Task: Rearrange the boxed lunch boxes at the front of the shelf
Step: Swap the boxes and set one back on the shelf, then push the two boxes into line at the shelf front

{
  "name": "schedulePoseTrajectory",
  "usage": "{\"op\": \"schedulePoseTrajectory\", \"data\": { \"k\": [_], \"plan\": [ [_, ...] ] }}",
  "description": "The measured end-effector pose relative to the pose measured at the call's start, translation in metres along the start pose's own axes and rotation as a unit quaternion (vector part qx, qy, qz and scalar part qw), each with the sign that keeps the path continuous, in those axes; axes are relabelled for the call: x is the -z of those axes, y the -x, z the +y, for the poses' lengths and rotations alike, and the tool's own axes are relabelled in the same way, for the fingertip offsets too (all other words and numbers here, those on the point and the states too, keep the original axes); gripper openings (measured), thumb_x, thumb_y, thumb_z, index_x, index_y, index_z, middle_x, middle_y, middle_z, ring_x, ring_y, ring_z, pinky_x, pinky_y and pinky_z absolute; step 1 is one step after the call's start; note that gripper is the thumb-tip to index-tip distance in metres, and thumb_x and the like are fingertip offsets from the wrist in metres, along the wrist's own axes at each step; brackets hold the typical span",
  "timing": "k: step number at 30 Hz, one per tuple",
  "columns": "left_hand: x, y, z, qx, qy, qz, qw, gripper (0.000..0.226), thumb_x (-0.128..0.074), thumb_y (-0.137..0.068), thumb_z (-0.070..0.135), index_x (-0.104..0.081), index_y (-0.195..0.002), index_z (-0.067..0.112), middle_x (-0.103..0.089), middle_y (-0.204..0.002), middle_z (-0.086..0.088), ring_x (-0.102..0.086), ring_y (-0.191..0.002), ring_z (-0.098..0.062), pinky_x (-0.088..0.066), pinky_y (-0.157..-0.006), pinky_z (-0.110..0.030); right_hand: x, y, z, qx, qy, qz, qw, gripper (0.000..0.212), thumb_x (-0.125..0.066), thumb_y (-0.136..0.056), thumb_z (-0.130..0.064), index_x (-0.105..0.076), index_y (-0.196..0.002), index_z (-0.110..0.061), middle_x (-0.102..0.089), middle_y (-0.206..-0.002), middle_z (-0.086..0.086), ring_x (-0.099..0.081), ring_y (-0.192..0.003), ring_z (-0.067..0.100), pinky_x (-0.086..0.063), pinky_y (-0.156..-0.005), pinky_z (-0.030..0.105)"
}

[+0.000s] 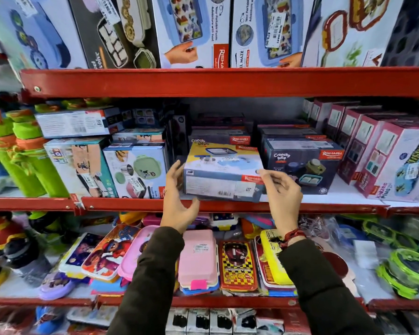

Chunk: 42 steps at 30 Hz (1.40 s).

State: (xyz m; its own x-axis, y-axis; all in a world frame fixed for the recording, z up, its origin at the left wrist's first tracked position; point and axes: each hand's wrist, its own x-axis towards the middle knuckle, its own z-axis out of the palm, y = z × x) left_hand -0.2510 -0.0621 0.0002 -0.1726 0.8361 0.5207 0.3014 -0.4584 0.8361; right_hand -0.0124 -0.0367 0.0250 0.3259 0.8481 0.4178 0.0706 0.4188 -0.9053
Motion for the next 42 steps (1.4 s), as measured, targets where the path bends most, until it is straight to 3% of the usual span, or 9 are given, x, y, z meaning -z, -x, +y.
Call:
{"op": "schedulePoseTrajectory", "data": {
  "k": [3,6,10,16,21,23,30,38,42],
  "plan": [
    [0.006,-0.007,0.005,-0.03,-0.031,0.018,0.999,0.077,-0.069,-0.088,0.01,-0.029,-0.153,0.006,-0.024,-0.148,0.043,-0.038,-0.146,-0.002,-0.036,-0.122,-0.026,0.004,-0.004,-0.006,0.014,-0.027,-0.047,0.998,0.018,-0.066,-0.095,-0.017,-0.073,-0.112,-0.016,-0.075,-0.106,-0.006,-0.068,-0.1,-0.005,-0.054,-0.089,0.018],
    [0.008,-0.014,0.013,-0.036,-0.036,0.039,0.998,0.066,-0.071,-0.092,0.005,-0.035,-0.144,-0.012,-0.027,-0.124,0.064,-0.036,-0.128,0.028,-0.037,-0.116,-0.013,0.007,-0.006,-0.004,0.03,-0.025,-0.13,0.991,0.053,-0.06,-0.084,-0.008,-0.062,-0.135,-0.021,-0.071,-0.128,0.0,-0.065,-0.12,0.007,-0.053,-0.101,0.022],
    [0.001,-0.019,0.028,-0.005,0.013,0.072,0.997,0.054,-0.073,-0.092,0.022,-0.044,-0.138,0.02,-0.052,-0.137,0.036,-0.051,-0.13,0.012,-0.044,-0.117,-0.042,0.001,-0.009,0.002,0.05,0.018,-0.147,0.988,0.075,-0.067,-0.087,0.006,-0.048,-0.142,-0.042,-0.063,-0.134,-0.013,-0.058,-0.126,0.01,-0.052,-0.103,0.023],
    [0.001,-0.033,0.021,0.017,-0.009,0.032,0.999,0.064,-0.073,-0.091,0.014,-0.042,-0.142,0.037,-0.057,-0.149,0.001,-0.05,-0.142,-0.013,-0.048,-0.114,-0.052,-0.007,-0.02,0.007,0.063,0.047,-0.102,0.992,0.058,-0.07,-0.093,-0.008,-0.053,-0.146,-0.024,-0.067,-0.13,-0.006,-0.063,-0.118,0.006,-0.055,-0.089,0.013],
    [-0.006,-0.043,0.024,0.049,-0.061,0.052,0.996,0.062,-0.061,-0.097,0.002,-0.04,-0.15,0.026,-0.058,-0.146,-0.008,-0.049,-0.125,0.007,-0.048,-0.112,-0.036,-0.019,-0.031,0.013,0.057,0.096,-0.098,0.989,0.05,-0.069,-0.094,-0.013,-0.058,-0.142,-0.015,-0.068,-0.129,-0.002,-0.063,-0.118,0.013,-0.051,-0.083,0.003],
    [-0.009,-0.049,0.024,0.059,-0.086,0.059,0.993,0.061,-0.061,-0.098,0.005,-0.039,-0.152,0.021,-0.058,-0.146,-0.013,-0.048,-0.125,-0.001,-0.046,-0.111,-0.032,-0.024,-0.035,0.013,0.051,0.112,-0.087,0.989,0.047,-0.069,-0.095,-0.013,-0.06,-0.14,-0.011,-0.068,-0.129,0.003,-0.062,-0.115,0.013,-0.046,-0.081,-0.002],
    [-0.012,-0.058,0.013,0.085,-0.1,0.065,0.989,0.061,-0.06,-0.098,0.005,-0.039,-0.154,0.019,-0.059,-0.146,-0.014,-0.052,-0.14,-0.021,-0.037,-0.113,-0.027,-0.032,-0.041,0.013,0.037,0.16,-0.073,0.984,0.043,-0.068,-0.096,-0.016,-0.062,-0.138,-0.01,-0.072,-0.127,0.008,-0.062,-0.11,0.011,-0.054,-0.101,0.033],
    [-0.023,-0.046,0.013,0.136,0.021,0.097,0.986,0.05,-0.039,-0.106,0.046,-0.043,-0.152,0.027,-0.052,-0.152,-0.005,-0.046,-0.143,-0.02,-0.034,-0.123,-0.04,-0.031,-0.02,0.009,-0.049,0.056,-0.077,0.994,0.044,-0.043,-0.106,-0.044,-0.055,-0.141,-0.02,-0.059,-0.14,-0.005,-0.052,-0.132,0.013,-0.037,-0.112,0.028],
    [-0.023,-0.044,-0.003,0.212,0.151,0.091,0.961,0.074,-0.033,-0.087,0.078,-0.053,-0.144,0.036,-0.057,-0.149,0.003,-0.05,-0.14,-0.017,-0.034,-0.124,-0.047,-0.031,-0.016,0.018,-0.147,0.008,-0.083,0.986,0.09,-0.033,-0.083,-0.088,-0.047,-0.15,-0.03,-0.047,-0.158,-0.006,-0.041,-0.147,0.016,-0.028,-0.126,0.046]
  ]
}}
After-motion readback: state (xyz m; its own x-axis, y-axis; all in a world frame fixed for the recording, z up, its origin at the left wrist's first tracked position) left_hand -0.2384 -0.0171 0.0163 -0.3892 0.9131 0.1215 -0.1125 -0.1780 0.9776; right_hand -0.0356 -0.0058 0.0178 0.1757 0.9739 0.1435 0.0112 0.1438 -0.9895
